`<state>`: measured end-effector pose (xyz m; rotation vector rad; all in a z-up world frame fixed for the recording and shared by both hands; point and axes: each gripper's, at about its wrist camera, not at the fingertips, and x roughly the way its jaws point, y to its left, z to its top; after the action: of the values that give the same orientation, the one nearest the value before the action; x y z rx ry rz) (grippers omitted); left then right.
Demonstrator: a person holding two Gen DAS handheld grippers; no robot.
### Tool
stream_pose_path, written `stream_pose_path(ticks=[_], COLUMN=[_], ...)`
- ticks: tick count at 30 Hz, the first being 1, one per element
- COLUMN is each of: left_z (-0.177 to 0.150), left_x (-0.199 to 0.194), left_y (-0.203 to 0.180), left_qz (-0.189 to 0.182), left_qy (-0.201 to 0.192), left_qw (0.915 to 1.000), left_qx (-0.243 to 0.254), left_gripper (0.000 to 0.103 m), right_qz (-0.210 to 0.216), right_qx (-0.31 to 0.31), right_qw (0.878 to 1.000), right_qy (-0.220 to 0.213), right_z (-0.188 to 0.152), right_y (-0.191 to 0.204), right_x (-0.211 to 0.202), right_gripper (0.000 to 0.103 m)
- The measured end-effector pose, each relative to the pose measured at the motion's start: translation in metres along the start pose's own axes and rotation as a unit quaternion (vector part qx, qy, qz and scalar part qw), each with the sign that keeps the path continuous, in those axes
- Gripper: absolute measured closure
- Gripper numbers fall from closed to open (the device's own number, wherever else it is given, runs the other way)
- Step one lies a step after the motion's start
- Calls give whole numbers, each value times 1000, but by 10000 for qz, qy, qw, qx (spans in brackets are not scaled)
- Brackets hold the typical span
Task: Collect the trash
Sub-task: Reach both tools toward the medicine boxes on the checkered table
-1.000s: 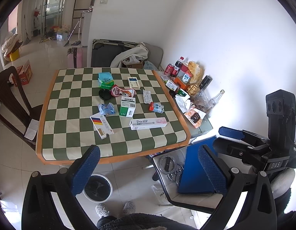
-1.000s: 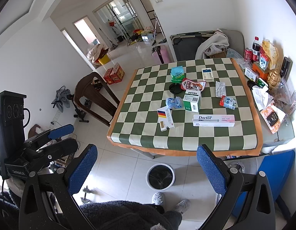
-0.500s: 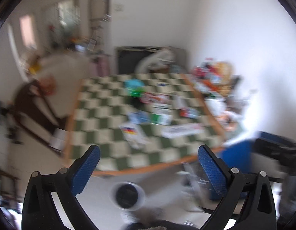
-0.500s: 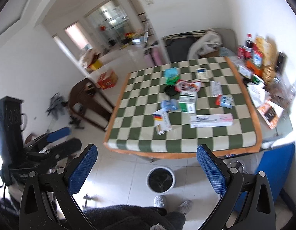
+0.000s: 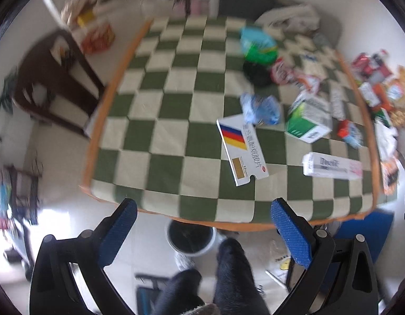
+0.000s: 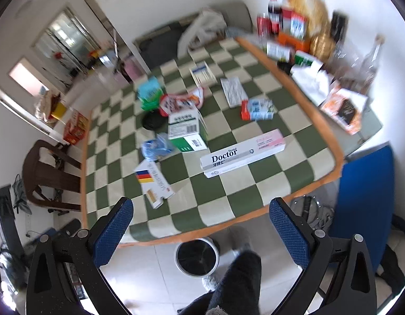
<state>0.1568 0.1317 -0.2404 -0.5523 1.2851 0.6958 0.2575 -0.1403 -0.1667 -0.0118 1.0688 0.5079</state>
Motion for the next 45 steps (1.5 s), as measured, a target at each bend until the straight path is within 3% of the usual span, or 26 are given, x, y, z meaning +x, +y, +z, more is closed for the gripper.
stream_pose_path(ticks=[6,10,13,19,26,30,34,41,45], left_z=[45,69,75,73,76,74,79,92,98], left_x=[109,157,170,164,143,133,122,131,127], left_y=[-36,-57,-62,-56,-16,-5,-20,-62,-58], left_qz=[-373,-173,-38,111,568,271,-357,-187,-20], left_qy=[1242,1570,1697,1724,1704,1888,1939,1915,1736], left_qw=[9888,9836,9812,9811,9806,9754,9701,9754,9820], left_qx=[-744,-876,-915,-870,-784,-1103,-1419,-1076,-749], left_gripper=[1,11,12,12,12,12,12,11,27], right_qz=[-100,-173,-177,-122,-292,-448,-437,-570,-607], right_qx=[-184,-292,-327,-392,-710,-1047,-1161,-1456,-1574], right_qw=[9971,9937,9916,9861,9773,9730,9713,9671,9648], right_qy=[726,1064,1243,1610,1975,2007,2031,2009,2017], right_z=[68,106,125,147,148,145,146,145,146], right_y=[5,13,22,51,84,90,87,86,82], right_x=[116,172,203,258,302,309,311,316,313], right_gripper=[0,0,0,0,1,20,20,25,25])
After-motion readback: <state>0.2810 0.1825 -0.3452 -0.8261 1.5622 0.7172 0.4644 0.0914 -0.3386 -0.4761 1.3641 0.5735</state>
